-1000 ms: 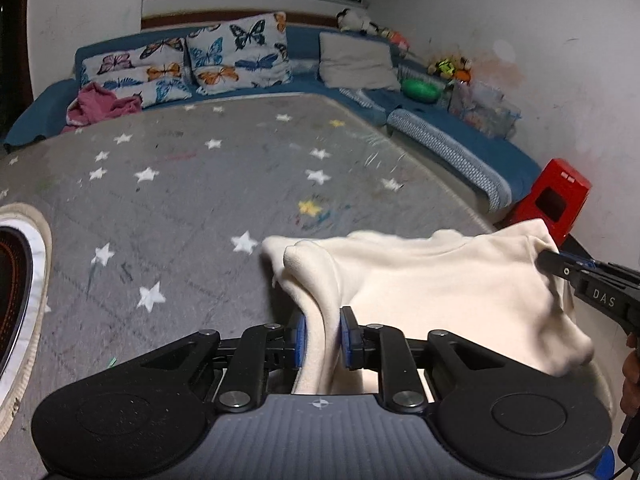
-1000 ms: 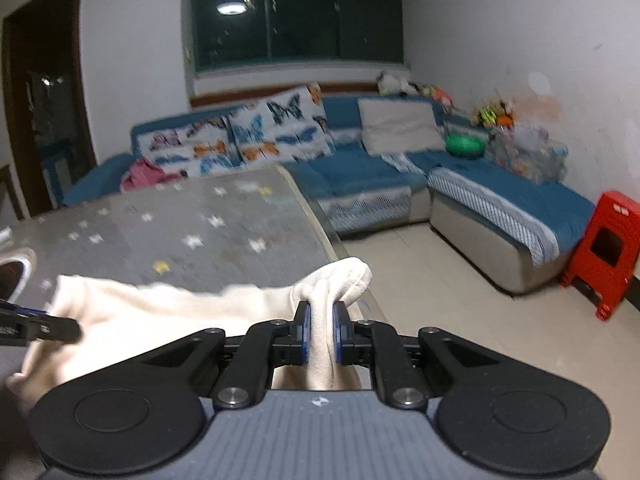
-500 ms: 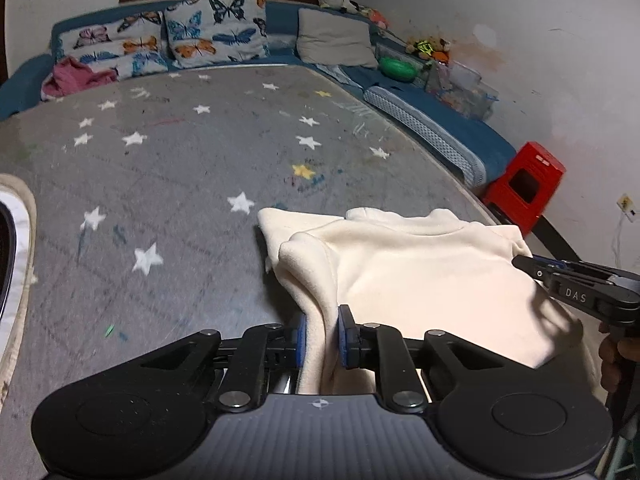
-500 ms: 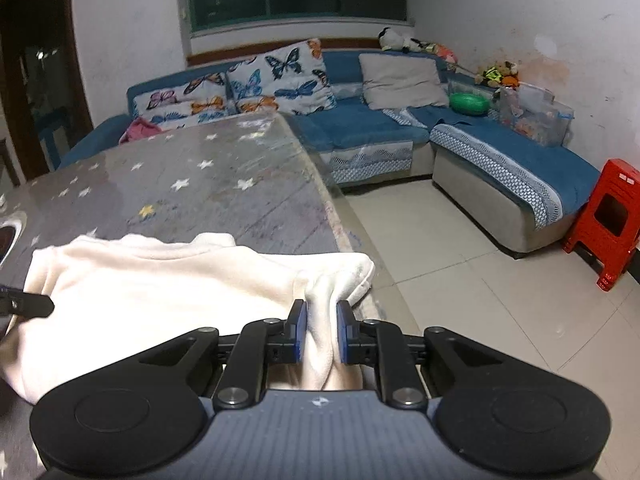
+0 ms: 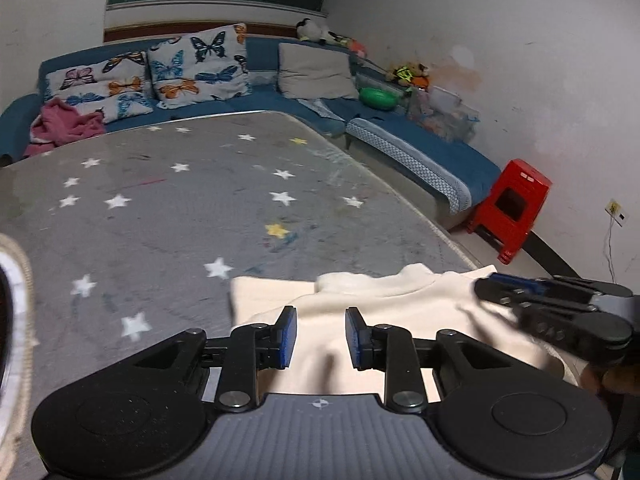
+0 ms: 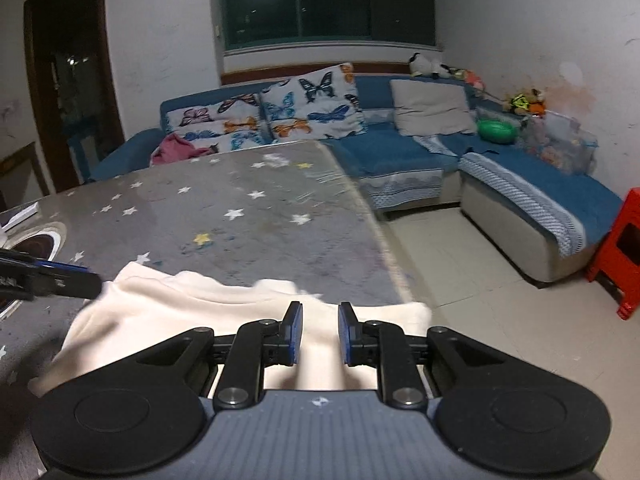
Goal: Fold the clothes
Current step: 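Fold the held end over onto the other half with both tools, then lay the folded end down and open both tools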
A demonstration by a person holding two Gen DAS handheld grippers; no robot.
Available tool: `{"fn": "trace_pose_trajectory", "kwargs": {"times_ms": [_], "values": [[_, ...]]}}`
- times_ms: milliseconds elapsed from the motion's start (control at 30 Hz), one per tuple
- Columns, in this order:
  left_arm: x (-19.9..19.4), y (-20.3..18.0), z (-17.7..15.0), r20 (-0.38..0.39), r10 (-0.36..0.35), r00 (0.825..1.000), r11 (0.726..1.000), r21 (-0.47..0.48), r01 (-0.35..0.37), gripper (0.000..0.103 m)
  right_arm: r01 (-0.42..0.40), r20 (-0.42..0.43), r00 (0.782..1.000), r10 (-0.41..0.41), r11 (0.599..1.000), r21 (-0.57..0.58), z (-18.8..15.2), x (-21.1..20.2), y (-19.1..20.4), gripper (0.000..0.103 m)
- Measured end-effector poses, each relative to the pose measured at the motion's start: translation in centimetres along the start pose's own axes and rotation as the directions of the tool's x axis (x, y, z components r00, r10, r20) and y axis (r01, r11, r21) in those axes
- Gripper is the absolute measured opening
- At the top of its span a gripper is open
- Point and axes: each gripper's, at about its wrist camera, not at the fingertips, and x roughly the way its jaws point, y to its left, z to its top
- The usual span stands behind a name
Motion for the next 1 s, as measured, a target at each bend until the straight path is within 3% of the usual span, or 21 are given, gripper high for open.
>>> {"fn": "trace_pose_trajectory", "kwargs": {"times_ms": [133, 400, 700, 1000], "values": [[1.8, -0.4, 0.4, -0.009, -0.024, 1.000, 1.000, -0.009, 0.024, 0.027, -0.011, -0.014, 1.000, 0.011, 1.000, -0.010, 0.0, 1.8, 1.2, 0.017], [4.5, -0.4, -0.2, -0.043, 0.000, 0.999, 1.000, 0.001, 0.000, 0.027, 0.003, -0.037, 0.999, -0.004, 1.000, -0.029, -0.7, 3.5, 1.8, 0.017], [0.7, -1.9, -2.1, -0.014, -0.052, 0.999, 0.997, 0.055, 0.053, 0.027, -0.044, -0.028, 0.999, 0.042, 0.996, -0.072, -2.1, -2.8, 2.0, 0.017], [-2.1, -5.2, -5.7, -0.010, -0.128, 0.992, 0.983, 0.132, 0.128, 0.027, -0.017, -0.003, 1.000, 0.017, 0.999, -0.042, -5.2, -7.5, 1.3, 0.017]]}}
